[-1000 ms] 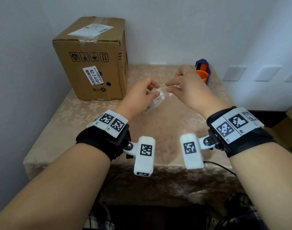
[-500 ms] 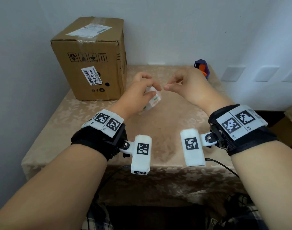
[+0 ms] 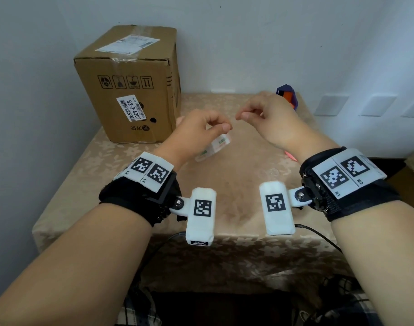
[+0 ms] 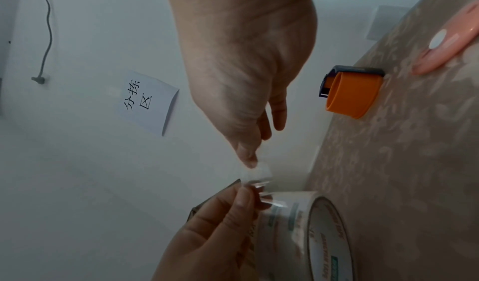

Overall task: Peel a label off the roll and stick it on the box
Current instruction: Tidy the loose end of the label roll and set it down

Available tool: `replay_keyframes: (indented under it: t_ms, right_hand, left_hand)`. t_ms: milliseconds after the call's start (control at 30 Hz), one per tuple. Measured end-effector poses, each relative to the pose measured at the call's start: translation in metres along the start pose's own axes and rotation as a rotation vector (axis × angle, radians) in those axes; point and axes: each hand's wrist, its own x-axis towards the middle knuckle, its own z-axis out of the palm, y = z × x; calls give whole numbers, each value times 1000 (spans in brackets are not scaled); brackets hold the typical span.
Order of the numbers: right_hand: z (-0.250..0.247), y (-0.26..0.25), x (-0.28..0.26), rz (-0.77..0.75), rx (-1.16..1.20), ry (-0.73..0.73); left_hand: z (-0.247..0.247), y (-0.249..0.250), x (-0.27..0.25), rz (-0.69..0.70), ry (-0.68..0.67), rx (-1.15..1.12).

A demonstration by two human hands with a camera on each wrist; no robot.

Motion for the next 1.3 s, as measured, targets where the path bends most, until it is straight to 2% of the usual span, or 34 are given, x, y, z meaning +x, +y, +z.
replay_keyframes:
  t_ms: [200,400,567,667,767,967,1100,1300]
  right_hand:
    - [12,-3,-2,16,31,33]
    - [21,-3,-4,120,206,32]
    - [22,-5,-9,180,423,-33]
    - [22,-7,-11,160,413,-99]
    - [21,-7,-10,175,398,-86]
    - [21,-6,-6,188,246,-62]
    - [21,-8,-4,211,293,-71]
    - [25,-8,-2,222,330,-34]
  left_hand:
    - [1,-1,1,58,-48,-80]
    - [2,1,0,40,23,-103]
    - [2,1,0,10,81,-122]
    - [2,-1,0,28,113,-112]
    - [2,-1,2,58,136,-53]
    - [0,-7,2,2,21,-1]
    - [1,-9,1,-64,-5,-61]
    - [0,-8,1,-77,-39,-61]
